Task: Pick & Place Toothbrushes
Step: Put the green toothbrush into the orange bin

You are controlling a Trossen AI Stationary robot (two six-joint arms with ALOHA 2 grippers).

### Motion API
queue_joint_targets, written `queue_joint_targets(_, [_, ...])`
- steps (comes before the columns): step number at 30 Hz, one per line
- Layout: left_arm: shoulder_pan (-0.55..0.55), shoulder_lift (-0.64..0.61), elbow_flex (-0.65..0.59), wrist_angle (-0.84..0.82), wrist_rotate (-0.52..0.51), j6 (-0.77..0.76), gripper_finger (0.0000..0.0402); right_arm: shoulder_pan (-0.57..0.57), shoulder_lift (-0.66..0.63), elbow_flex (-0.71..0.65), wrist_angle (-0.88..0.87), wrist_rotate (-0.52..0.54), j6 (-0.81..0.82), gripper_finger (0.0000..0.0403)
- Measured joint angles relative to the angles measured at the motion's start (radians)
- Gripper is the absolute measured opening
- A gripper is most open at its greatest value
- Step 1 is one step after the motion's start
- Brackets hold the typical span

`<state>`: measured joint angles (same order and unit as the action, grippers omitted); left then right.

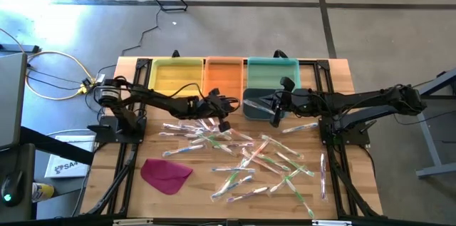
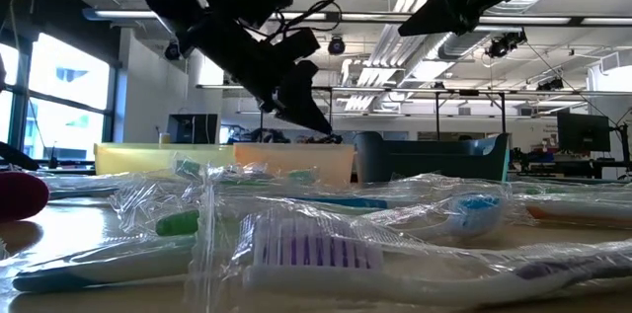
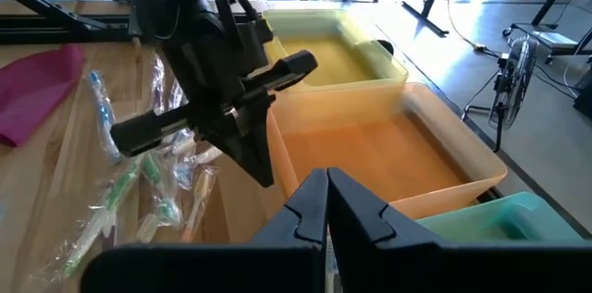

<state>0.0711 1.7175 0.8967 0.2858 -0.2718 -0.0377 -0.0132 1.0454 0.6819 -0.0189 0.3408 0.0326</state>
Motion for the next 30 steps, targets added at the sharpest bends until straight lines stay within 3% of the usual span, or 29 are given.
queue_joint_targets(10, [-0.002,-0.032,-0.002,-0.026,0.08,0.005,0.0,0.0,0.0,0.0,-0.001,0.0,0.0,0.0003])
queue_joint_targets(21, [-0.006,-0.215,-0.001,-0.235,0.03,0.041,0.0,0.0,0.0,0.0,-0.024,0.0,0.001,0.0003])
queue_joint_targets(30, [-0.042,-0.285,-0.001,-0.279,0.034,0.065,0.0,0.0,0.0,0.0,-0.035,0.0,0.001,0.0003])
